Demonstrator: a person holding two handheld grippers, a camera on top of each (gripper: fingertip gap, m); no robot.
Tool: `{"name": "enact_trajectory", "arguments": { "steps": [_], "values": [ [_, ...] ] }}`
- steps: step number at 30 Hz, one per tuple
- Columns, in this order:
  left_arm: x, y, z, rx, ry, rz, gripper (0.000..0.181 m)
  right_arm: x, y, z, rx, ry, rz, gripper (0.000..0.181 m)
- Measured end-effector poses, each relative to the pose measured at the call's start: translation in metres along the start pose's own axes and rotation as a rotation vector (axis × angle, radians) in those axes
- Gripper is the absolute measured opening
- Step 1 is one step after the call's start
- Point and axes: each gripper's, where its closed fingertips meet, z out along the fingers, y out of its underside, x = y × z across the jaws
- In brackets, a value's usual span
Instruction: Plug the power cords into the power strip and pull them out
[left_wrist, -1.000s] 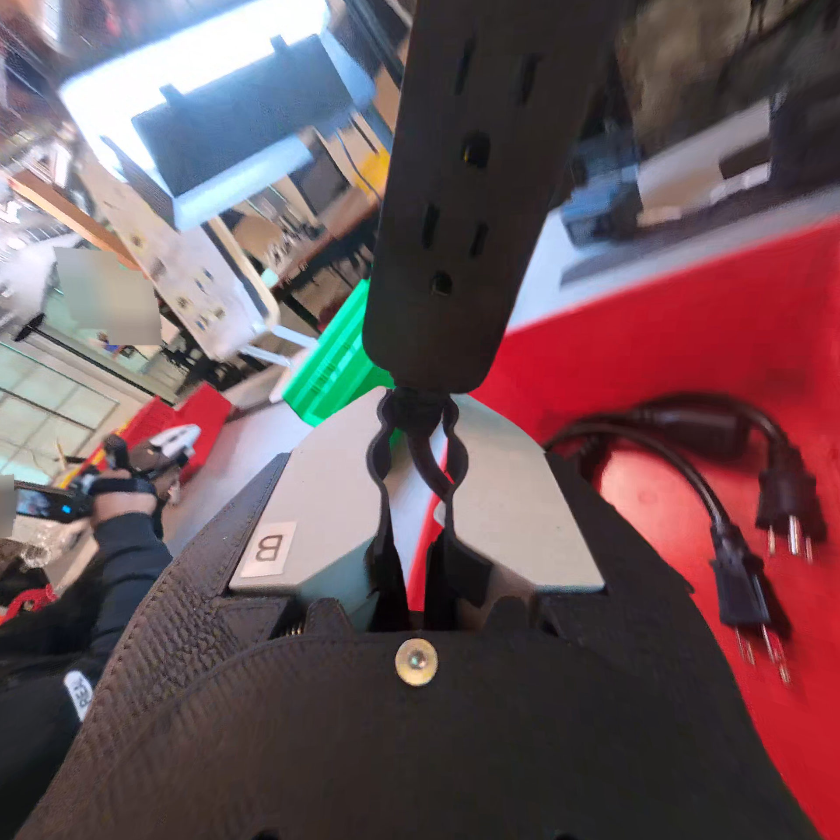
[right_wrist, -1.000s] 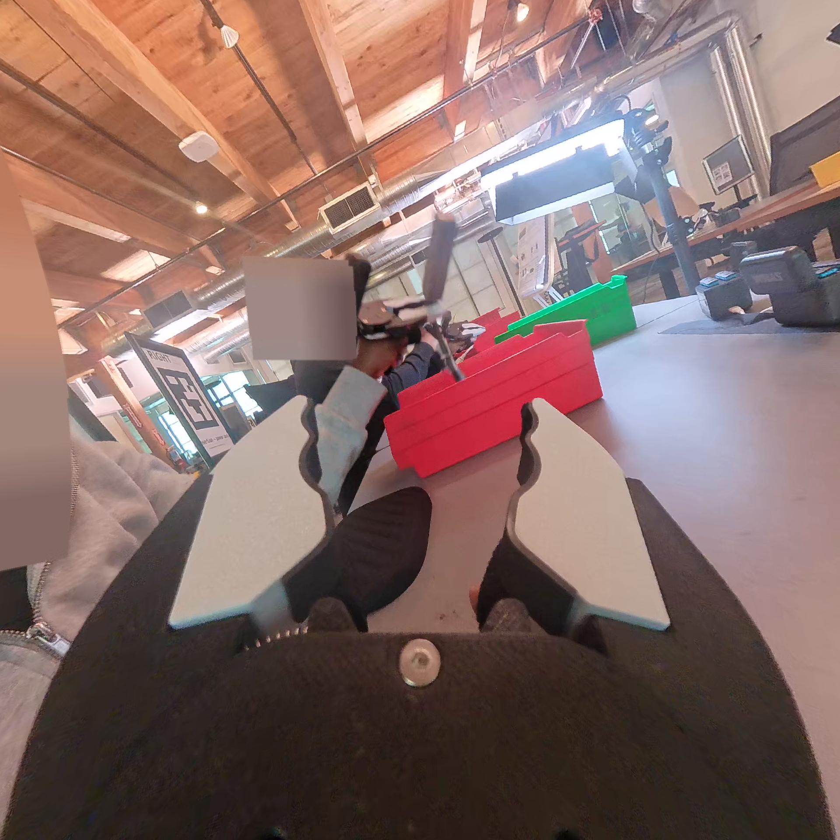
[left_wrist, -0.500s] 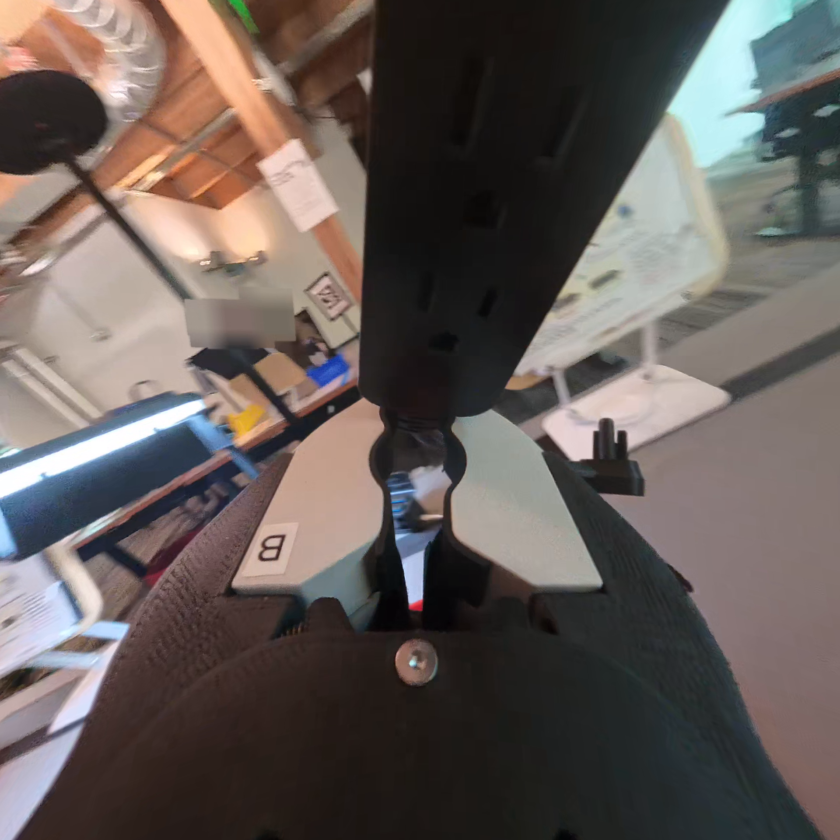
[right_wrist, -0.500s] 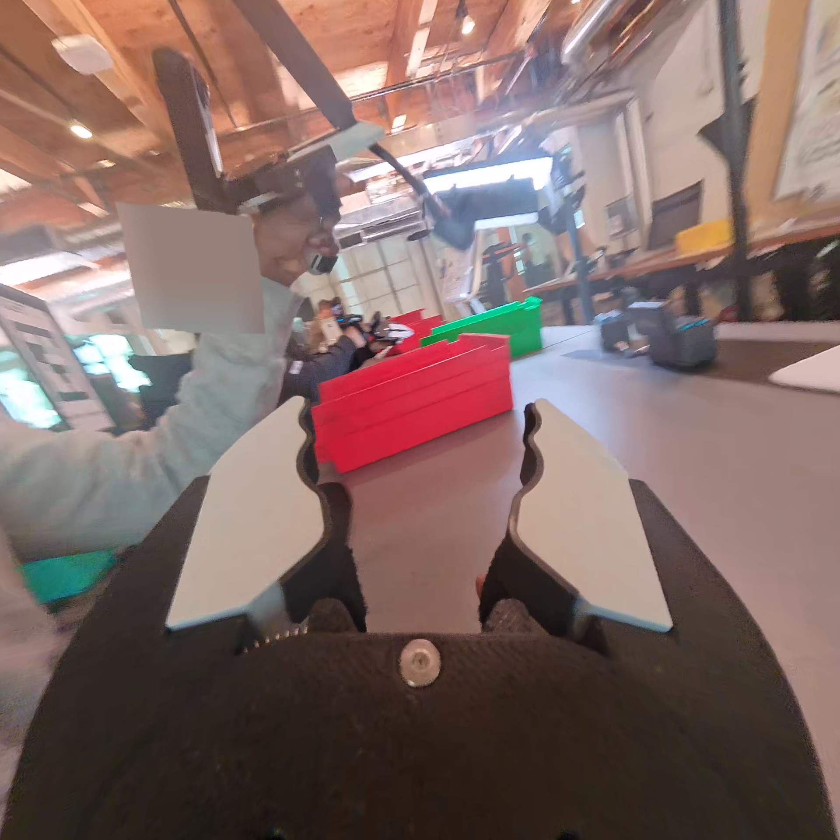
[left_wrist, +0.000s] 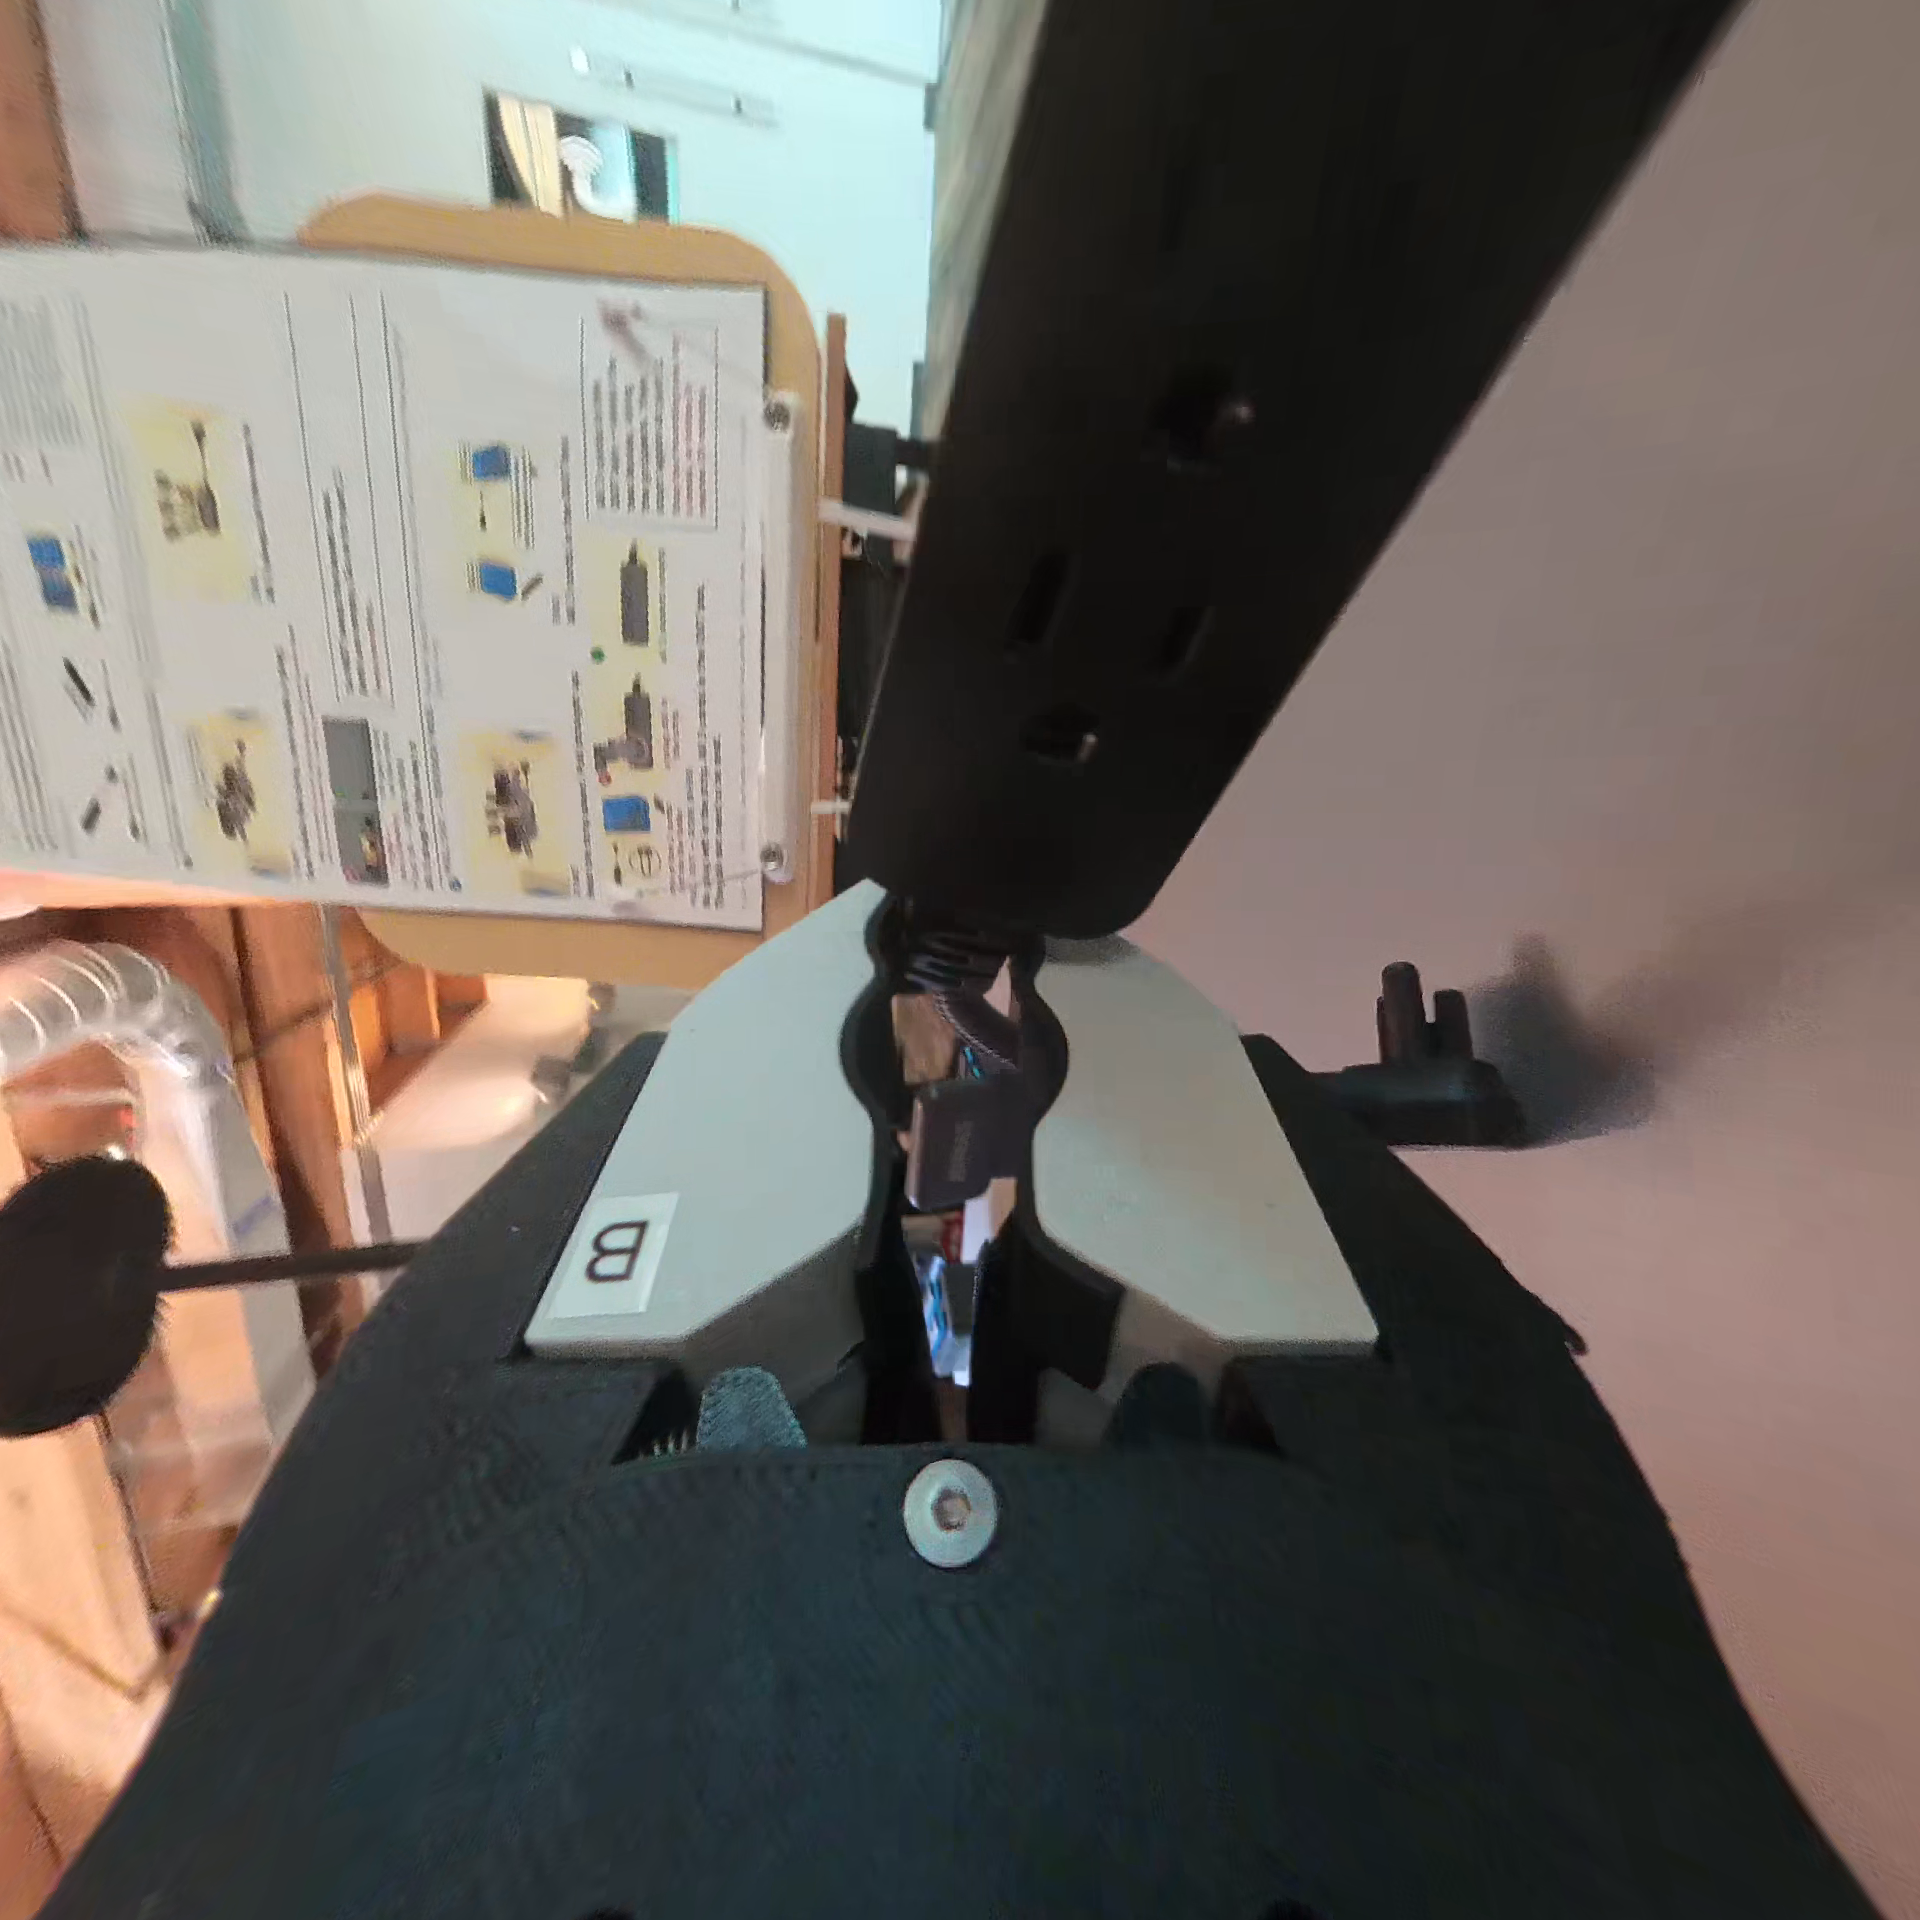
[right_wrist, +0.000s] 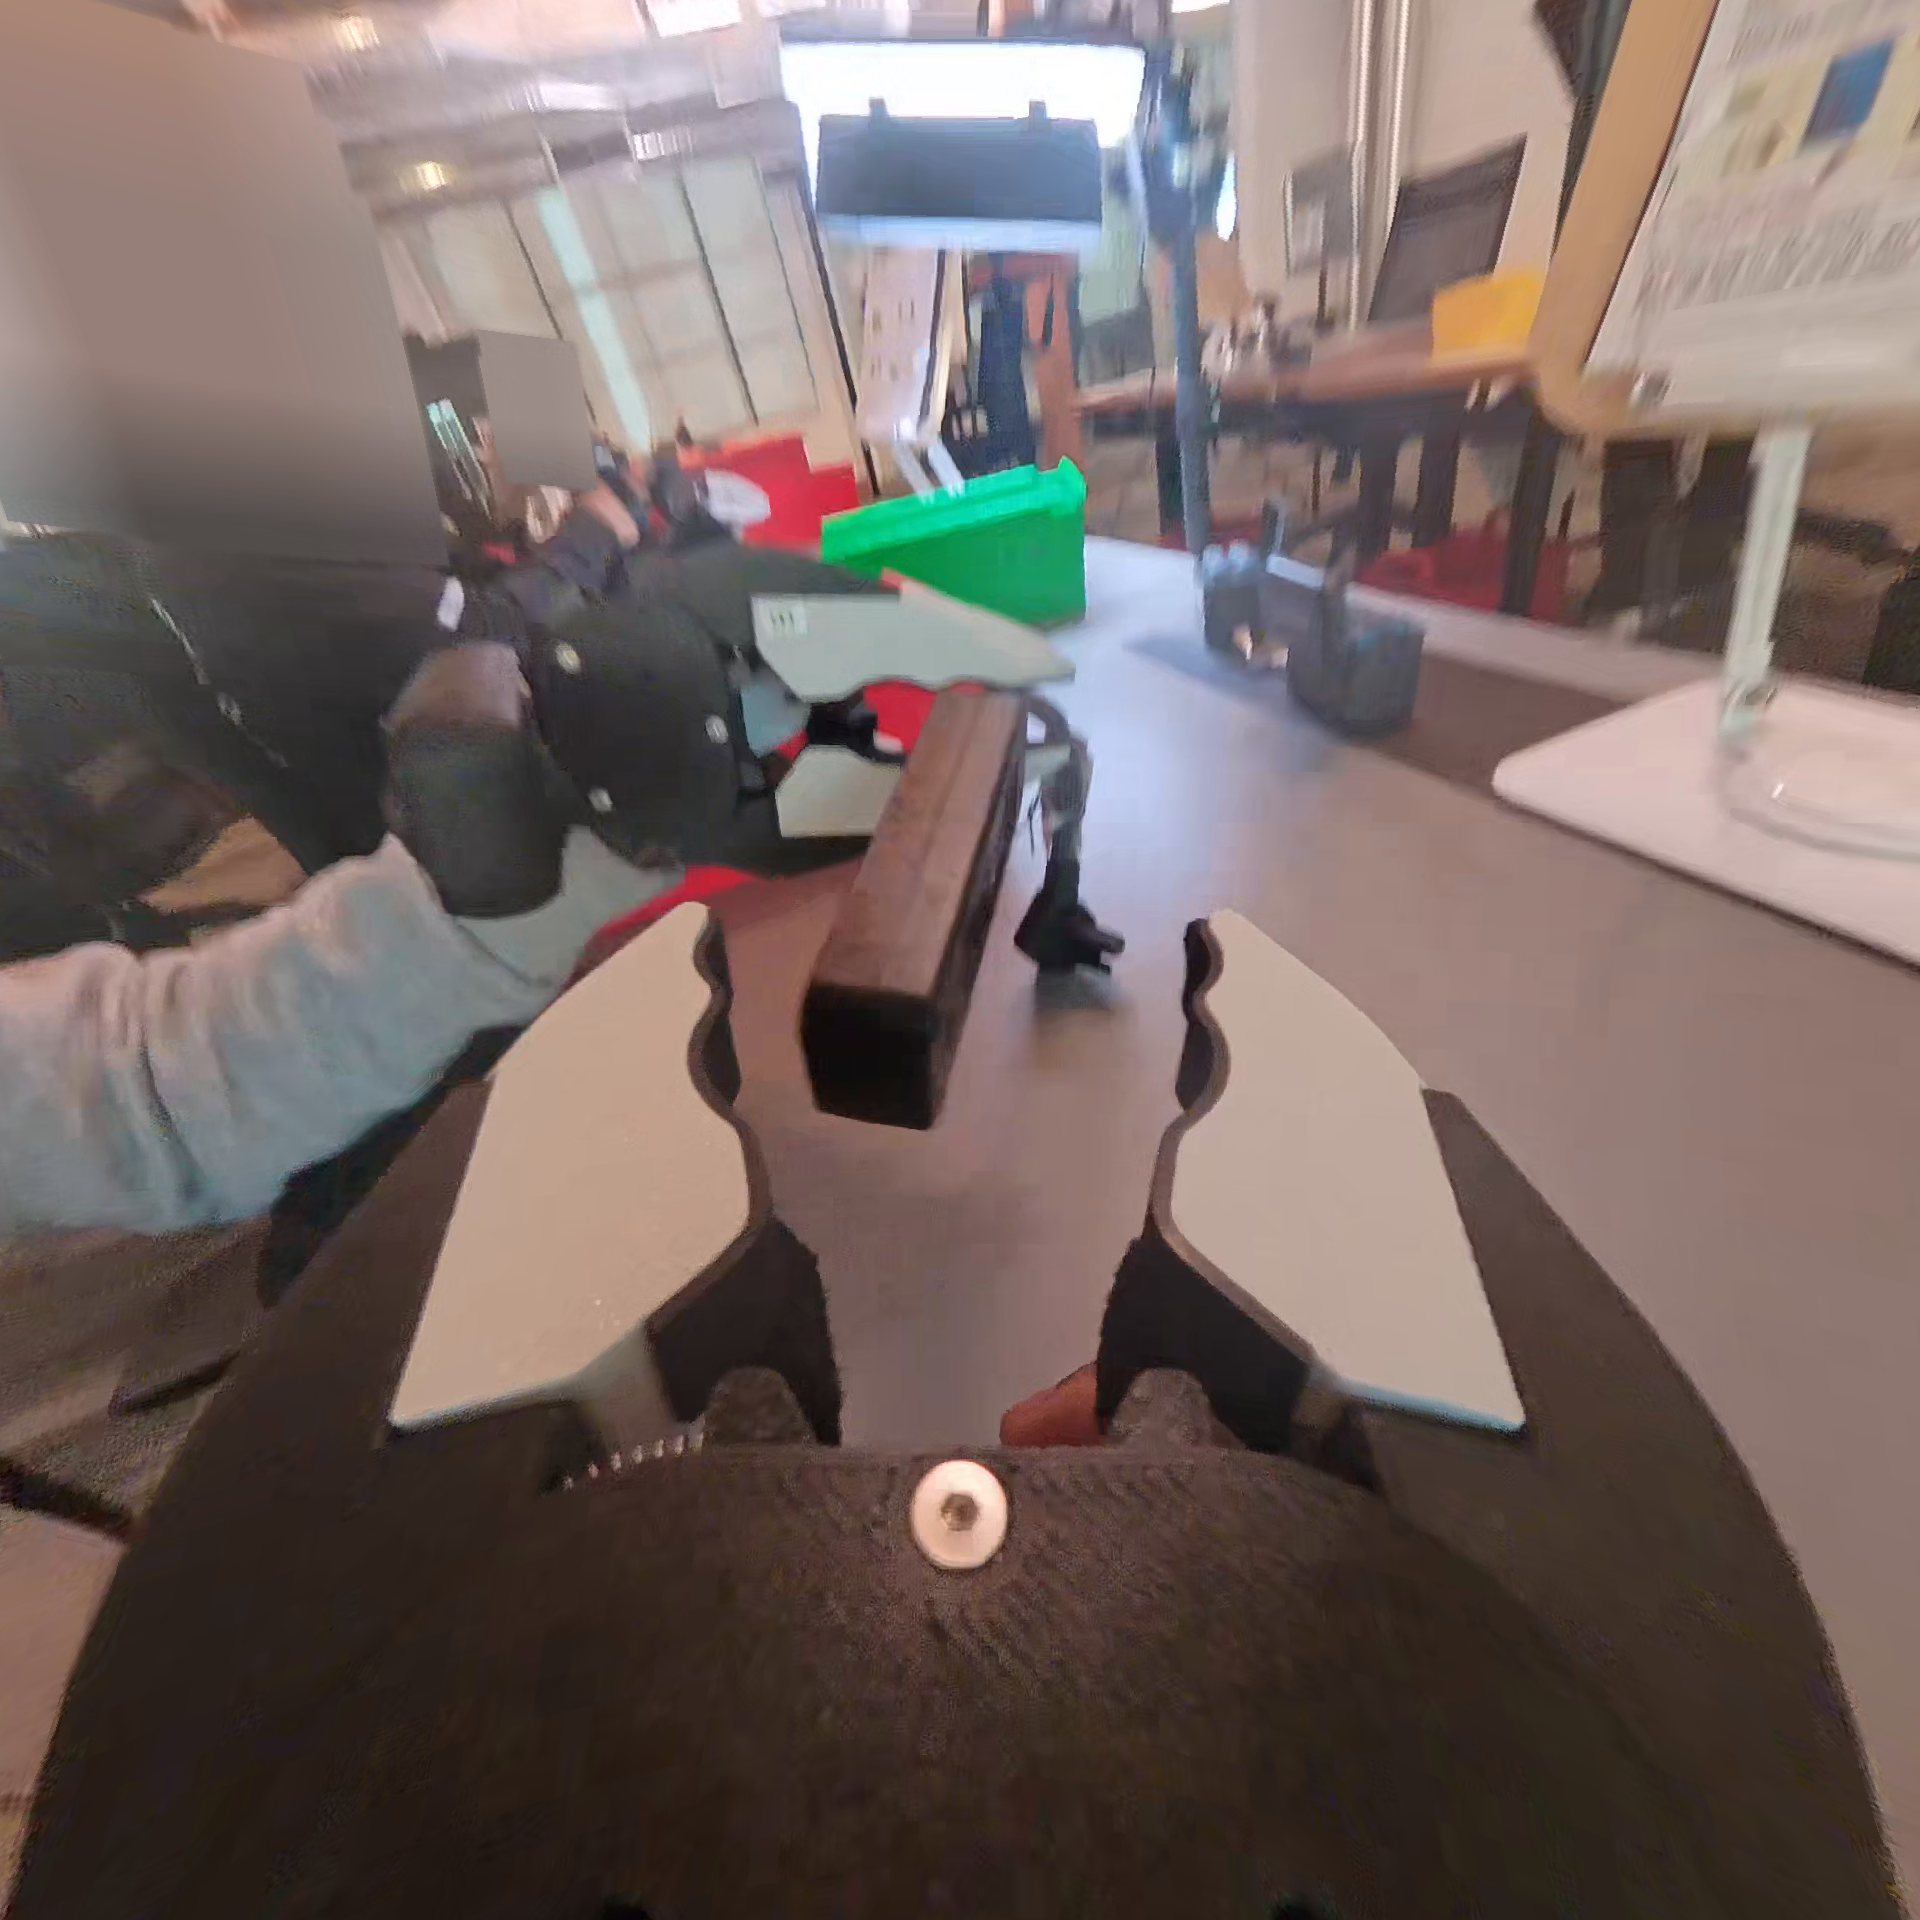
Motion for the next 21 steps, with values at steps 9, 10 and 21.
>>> {"name": "enact_trajectory", "arguments": {
  "steps": [9,10,21],
  "values": [
    [0.017,-0.029,-0.002,0.068,0.034,0.106,0.020,-0.015,0.050,0.017,-0.261,-0.025,0.004,0.040],
    [0.020,-0.030,-0.001,0.059,0.042,0.118,0.020,-0.010,0.057,0.017,-0.296,0.010,-0.006,0.035],
    [-0.005,-0.037,-0.005,0.412,0.276,-1.149,0.059,0.051,0.033,-0.015,0.198,-0.053,0.727,0.028]
  ]
}}
